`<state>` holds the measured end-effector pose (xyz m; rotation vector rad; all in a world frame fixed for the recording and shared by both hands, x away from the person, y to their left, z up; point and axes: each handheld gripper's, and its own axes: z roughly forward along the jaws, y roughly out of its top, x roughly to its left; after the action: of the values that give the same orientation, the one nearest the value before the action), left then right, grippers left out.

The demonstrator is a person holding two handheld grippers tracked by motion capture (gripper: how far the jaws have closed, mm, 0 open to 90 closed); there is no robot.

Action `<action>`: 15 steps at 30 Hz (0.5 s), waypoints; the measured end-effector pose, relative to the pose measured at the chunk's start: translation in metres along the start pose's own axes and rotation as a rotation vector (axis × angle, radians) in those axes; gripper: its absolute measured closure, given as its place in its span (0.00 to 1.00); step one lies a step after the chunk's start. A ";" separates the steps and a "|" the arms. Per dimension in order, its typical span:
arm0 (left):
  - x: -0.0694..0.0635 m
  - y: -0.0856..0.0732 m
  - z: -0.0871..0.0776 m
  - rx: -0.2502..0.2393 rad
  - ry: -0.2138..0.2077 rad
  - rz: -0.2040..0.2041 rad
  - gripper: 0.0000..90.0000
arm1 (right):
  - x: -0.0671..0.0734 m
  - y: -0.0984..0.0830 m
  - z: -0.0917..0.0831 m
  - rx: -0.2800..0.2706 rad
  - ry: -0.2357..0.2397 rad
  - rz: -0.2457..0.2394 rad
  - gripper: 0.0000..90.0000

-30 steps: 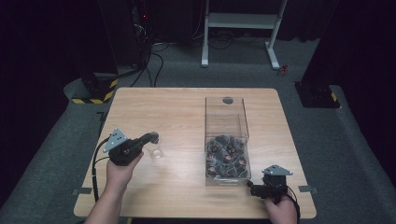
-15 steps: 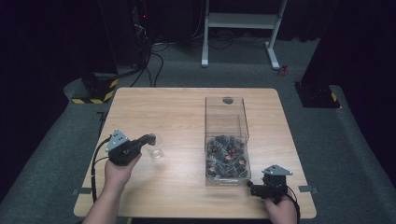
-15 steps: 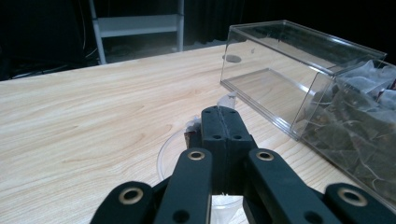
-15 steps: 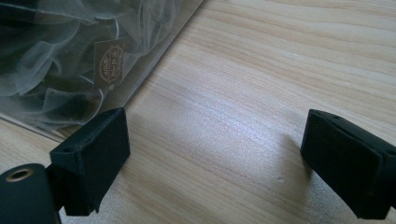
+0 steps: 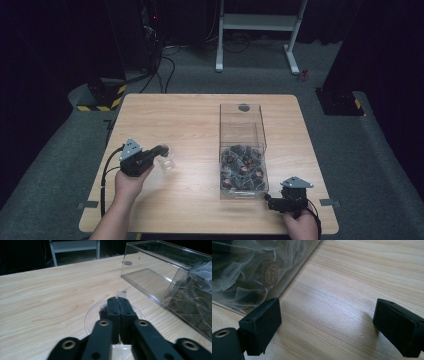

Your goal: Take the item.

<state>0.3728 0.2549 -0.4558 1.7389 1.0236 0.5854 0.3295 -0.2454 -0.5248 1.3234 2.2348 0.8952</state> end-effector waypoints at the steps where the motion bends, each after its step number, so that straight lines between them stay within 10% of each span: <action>1: 0.000 0.000 0.000 -0.004 -0.008 -0.009 0.93 | 0.000 0.000 0.000 0.001 0.000 0.004 0.09; 15: 0.004 0.002 -0.007 -0.010 -0.008 -0.041 0.50 | 0.000 0.000 0.000 0.002 0.001 0.003 0.09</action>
<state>0.3705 0.2618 -0.4519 1.7057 1.0466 0.5561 0.3291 -0.2451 -0.5247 1.3283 2.2348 0.8955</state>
